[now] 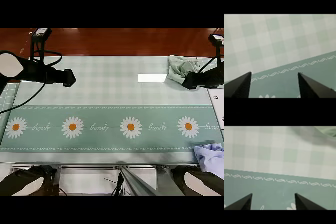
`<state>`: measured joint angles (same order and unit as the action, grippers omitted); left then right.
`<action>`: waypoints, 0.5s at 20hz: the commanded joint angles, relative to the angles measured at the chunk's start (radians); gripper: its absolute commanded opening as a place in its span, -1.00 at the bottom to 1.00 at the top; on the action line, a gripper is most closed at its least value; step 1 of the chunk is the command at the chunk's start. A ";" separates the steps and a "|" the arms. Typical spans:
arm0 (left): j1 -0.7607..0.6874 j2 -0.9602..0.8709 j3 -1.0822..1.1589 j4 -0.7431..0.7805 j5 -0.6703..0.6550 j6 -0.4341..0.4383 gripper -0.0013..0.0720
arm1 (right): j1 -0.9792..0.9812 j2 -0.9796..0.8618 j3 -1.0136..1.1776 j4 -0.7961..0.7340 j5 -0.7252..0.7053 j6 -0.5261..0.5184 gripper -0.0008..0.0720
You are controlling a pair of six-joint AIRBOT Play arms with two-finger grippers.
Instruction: Fold the shirts.
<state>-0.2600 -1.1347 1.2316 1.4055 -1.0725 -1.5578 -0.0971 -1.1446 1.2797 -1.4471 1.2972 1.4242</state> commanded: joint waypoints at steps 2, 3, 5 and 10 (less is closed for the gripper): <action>0.000 -0.001 0.000 0.000 0.000 0.000 0.99 | 0.000 0.000 0.001 0.000 0.000 0.000 0.70; 0.000 -0.001 0.000 0.000 0.000 0.000 0.99 | 0.000 0.000 0.001 0.000 0.000 0.000 0.70; 0.000 -0.001 0.000 0.000 0.000 0.000 0.99 | 0.000 0.000 0.001 0.000 0.000 0.000 0.70; 0.000 -0.001 0.000 0.000 0.000 0.000 0.99 | 0.001 0.000 0.001 0.003 -0.029 0.000 0.70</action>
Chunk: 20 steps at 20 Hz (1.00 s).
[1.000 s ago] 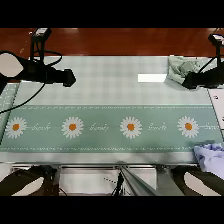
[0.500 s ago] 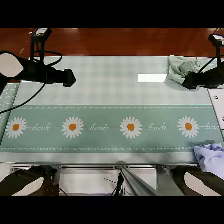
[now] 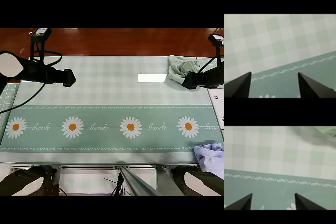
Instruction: Fold the shirts.
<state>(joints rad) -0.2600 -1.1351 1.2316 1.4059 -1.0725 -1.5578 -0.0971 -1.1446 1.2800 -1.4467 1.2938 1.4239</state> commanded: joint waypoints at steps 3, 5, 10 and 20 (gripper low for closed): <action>0.000 -0.014 0.000 0.000 0.075 0.000 0.99 | 0.002 0.000 0.000 0.002 -0.190 -0.002 0.70; 0.000 -0.020 0.000 0.000 0.106 0.000 0.99 | 0.002 -0.007 0.000 -0.070 -0.364 -0.007 0.68; 0.004 -0.043 0.000 0.000 0.142 0.000 0.99 | -0.079 -0.153 0.000 -0.395 -0.843 0.238 0.60; 0.004 -0.043 0.000 0.000 0.113 0.000 0.99 | -0.214 -0.562 0.001 -0.117 -0.948 0.401 0.70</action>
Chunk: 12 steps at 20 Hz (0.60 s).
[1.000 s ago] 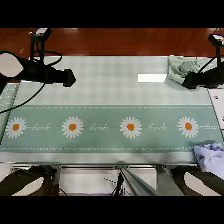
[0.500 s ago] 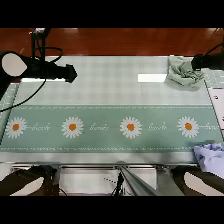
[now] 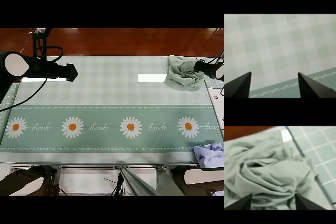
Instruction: Fold the shirts.
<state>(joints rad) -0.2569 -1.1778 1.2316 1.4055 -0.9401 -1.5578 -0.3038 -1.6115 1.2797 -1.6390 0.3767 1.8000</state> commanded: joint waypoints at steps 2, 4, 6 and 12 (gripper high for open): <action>0.001 -0.001 0.000 0.000 -0.040 0.000 0.99 | 0.010 -0.135 0.001 0.098 -0.038 0.024 0.69; 0.001 -0.001 0.000 0.000 -0.057 0.000 0.99 | 0.020 -0.161 0.001 0.111 -0.050 0.024 0.69; 0.001 0.000 0.000 0.000 -0.060 0.000 0.99 | 0.020 -0.180 0.001 0.151 -0.055 0.026 0.37; 0.001 0.000 0.019 0.000 -0.065 0.000 0.99 | 0.020 -0.084 0.001 0.284 -0.072 0.023 -0.89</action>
<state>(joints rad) -0.2569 -1.1782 1.2373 1.4055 -0.9989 -1.5578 -0.2844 -1.7481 1.2797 -1.4261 0.3225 1.8259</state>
